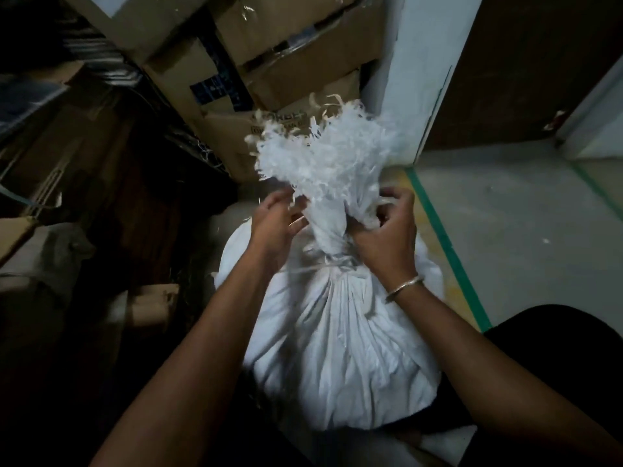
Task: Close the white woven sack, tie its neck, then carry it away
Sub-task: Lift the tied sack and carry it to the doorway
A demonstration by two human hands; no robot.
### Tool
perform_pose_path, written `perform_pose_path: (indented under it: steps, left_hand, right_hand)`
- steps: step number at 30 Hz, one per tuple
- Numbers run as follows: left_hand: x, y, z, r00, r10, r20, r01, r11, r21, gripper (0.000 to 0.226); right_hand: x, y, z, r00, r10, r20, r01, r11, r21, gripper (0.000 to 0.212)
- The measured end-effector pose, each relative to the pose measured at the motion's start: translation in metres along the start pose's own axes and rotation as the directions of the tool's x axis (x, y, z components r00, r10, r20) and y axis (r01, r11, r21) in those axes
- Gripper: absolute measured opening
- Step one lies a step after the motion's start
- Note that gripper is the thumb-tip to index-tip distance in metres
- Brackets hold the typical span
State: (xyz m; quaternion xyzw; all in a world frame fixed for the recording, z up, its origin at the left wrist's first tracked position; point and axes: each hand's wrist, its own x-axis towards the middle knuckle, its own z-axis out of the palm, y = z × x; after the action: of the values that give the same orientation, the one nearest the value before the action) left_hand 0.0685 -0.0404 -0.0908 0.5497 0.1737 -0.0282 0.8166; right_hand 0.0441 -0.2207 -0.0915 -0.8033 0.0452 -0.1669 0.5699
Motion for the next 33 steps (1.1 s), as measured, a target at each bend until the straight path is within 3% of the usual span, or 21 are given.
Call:
perform_pose_path:
  steps: [2,4,7,10,12,14,16,17,19,21,23,25,27,31,33]
  left_hand:
    - [0.010,-0.020,-0.018,0.990,-0.011,-0.138,0.065,0.918,0.391,0.022]
    - [0.008,-0.030,-0.031,0.970,-0.002,-0.242,0.143,0.813,0.565,0.038]
    - [0.006,-0.030,-0.033,0.981,-0.006,-0.194,0.124,0.791,0.600,0.042]
    - [-0.008,-0.018,-0.036,0.998,0.028,-0.048,0.008,0.780,0.626,0.021]
    - [-0.021,-0.009,-0.042,0.998,0.065,0.019,-0.063,0.787,0.614,0.029]
    - [-0.033,-0.001,-0.051,0.991,0.114,0.064,-0.127,0.732,0.669,0.029]
    - [-0.044,0.005,-0.061,0.981,0.163,0.103,-0.182,0.602,0.777,0.032]
    - [-0.050,0.005,-0.067,0.977,0.168,0.129,-0.200,0.536,0.820,0.033]
    - [-0.065,0.006,-0.073,0.967,0.159,0.200,-0.250,0.427,0.869,0.031]
    - [-0.080,0.001,-0.070,0.960,0.083,0.266,-0.278,0.311,0.909,0.037]
    - [-0.090,-0.010,-0.062,0.967,0.016,0.254,-0.250,0.245,0.937,0.047]
    - [-0.095,-0.023,-0.058,0.974,0.041,0.223,-0.227,0.214,0.950,0.056]
    - [-0.091,-0.035,-0.060,0.968,0.107,0.227,-0.243,0.168,0.955,0.047]
    - [-0.063,-0.052,-0.077,0.955,0.129,0.267,-0.261,-0.063,0.963,0.038]
    - [-0.062,-0.048,-0.075,0.949,0.146,0.278,-0.268,-0.084,0.960,0.030]
  right_hand:
    - [-0.001,0.018,-0.001,0.995,0.099,-0.005,-0.097,0.960,-0.263,0.057]
    - [0.000,0.032,-0.002,0.973,0.224,0.059,-0.187,0.909,-0.373,0.052]
    - [0.003,0.033,-0.006,0.930,0.324,0.176,-0.283,0.934,-0.219,0.062]
    - [0.008,0.023,-0.022,0.822,0.379,0.426,-0.460,0.882,0.104,0.066]
    - [0.012,0.014,-0.040,0.797,0.356,0.488,-0.466,0.876,0.122,0.061]
    - [0.014,0.013,-0.061,0.852,0.338,0.400,-0.396,0.916,0.070,0.056]
    - [0.010,0.020,-0.082,0.923,0.258,0.284,-0.245,0.966,-0.083,0.051]
    - [0.006,0.027,-0.091,0.927,0.209,0.311,-0.153,0.969,-0.194,0.047]
    - [-0.008,0.036,-0.104,0.853,0.178,0.491,0.016,0.931,-0.366,0.041]
    - [-0.022,0.042,-0.106,0.768,0.186,0.613,0.183,0.853,-0.489,0.059]
    - [-0.031,0.049,-0.099,0.763,0.153,0.628,0.315,0.760,-0.568,0.075]
    - [-0.039,0.056,-0.091,0.842,0.077,0.534,0.326,0.717,-0.617,0.072]
    - [-0.048,0.062,-0.082,0.898,0.018,0.441,0.300,0.706,-0.641,0.058]
    - [-0.051,0.078,-0.070,0.907,-0.116,0.405,0.365,0.695,-0.619,0.023]
    - [-0.047,0.081,-0.071,0.914,-0.122,0.388,0.335,0.766,-0.549,0.018]
